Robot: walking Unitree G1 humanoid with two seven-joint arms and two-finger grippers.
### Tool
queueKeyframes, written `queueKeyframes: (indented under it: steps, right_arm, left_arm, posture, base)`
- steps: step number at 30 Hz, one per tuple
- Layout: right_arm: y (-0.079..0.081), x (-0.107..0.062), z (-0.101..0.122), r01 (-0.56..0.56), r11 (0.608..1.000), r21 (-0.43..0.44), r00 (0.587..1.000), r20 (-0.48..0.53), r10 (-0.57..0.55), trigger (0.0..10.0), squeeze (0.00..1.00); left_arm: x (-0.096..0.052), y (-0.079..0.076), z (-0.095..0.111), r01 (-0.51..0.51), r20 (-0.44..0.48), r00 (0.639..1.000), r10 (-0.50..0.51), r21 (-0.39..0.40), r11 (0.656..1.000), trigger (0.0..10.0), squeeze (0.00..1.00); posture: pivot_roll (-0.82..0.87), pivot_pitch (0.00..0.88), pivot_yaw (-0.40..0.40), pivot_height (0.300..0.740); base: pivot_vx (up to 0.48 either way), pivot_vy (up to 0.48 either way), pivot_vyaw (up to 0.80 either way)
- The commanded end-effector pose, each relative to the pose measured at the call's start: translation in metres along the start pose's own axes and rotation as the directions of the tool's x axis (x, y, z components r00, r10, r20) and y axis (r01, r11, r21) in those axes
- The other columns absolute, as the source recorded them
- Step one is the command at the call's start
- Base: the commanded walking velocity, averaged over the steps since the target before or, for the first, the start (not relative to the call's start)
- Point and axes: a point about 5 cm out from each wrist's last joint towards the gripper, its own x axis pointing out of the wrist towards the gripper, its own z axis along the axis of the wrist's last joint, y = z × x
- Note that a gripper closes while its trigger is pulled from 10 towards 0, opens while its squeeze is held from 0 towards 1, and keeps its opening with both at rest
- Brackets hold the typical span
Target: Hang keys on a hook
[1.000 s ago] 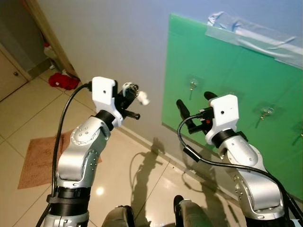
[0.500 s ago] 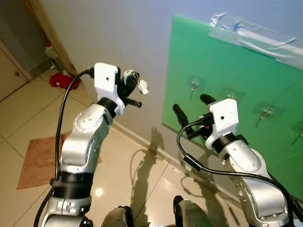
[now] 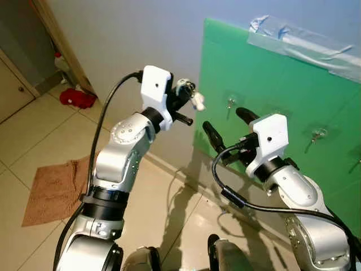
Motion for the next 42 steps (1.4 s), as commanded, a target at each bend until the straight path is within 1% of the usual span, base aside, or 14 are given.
queueKeyframes:
  steps: [1,3,13,15,18,28,40,42]
  right_arm:
    - [0.004,-0.001,0.002,-0.031,0.999,0.021,1.0,0.003,0.031,10.0,0.0]
    - [0.005,-0.002,0.0,-0.047,0.998,0.047,0.999,-0.009,0.047,10.0,0.0]
    - [0.011,-0.001,-0.002,-0.095,0.991,0.092,0.995,-0.028,0.098,10.0,0.0]
    - [0.012,0.002,-0.002,-0.098,0.991,0.087,0.995,-0.025,0.1,10.0,0.0]
    - [0.011,0.004,-0.001,-0.092,0.993,0.075,0.995,-0.019,0.093,10.0,0.0]
    - [0.012,0.008,0.002,-0.095,0.994,0.052,0.995,-0.005,0.095,10.0,0.0]
    - [0.013,0.017,0.005,-0.082,0.997,-0.003,0.996,0.018,0.082,10.0,0.0]
    - [0.012,0.019,0.003,-0.076,0.997,-0.022,0.997,0.022,0.077,10.0,0.0]
  left_arm:
    - [0.002,-0.001,0.003,0.02,0.008,1.0,-0.02,0.009,1.0,0.0,0.0]
    - [0.005,-0.003,0.005,0.04,0.01,0.999,-0.04,0.009,0.999,0.0,0.0]
    - [0.011,-0.008,0.008,0.079,0.02,0.997,-0.079,0.006,0.997,0.0,0.0]
    - [0.011,-0.014,0.009,0.118,0.022,0.993,-0.118,-0.005,0.993,0.0,0.0]
    - [0.01,-0.018,0.009,0.133,0.02,0.991,-0.133,-0.007,0.991,0.0,0.0]
    - [0.01,-0.02,0.005,0.137,0.011,0.991,-0.137,-0.011,0.991,0.0,0.0]
    - [0.009,-0.024,0.008,0.149,0.013,0.989,-0.149,-0.022,0.989,0.0,0.0]
    - [0.009,-0.026,0.011,0.166,0.008,0.986,-0.165,-0.031,0.986,0.0,0.0]
  posture:
    - [-0.23,0.147,0.083,0.74]
    - [-0.23,0.146,0.083,0.74]
    - [-0.23,0.136,0.081,0.74]
    - [-0.22,0.133,0.077,0.74]
    - [-0.22,0.133,0.077,0.74]
    - [-0.21,0.139,0.068,0.74]
    - [-0.2,0.149,0.064,0.74]
    - [-0.2,0.151,0.064,0.74]
  base:
    - [0.0,0.0,0.0]
    - [0.0,0.0,0.0]
    - [0.0,0.0,0.0]
    - [0.0,0.0,0.0]
    - [0.0,0.0,0.0]
    - [0.0,0.0,0.0]
    - [0.0,0.0,0.0]
    - [0.0,0.0,0.0]
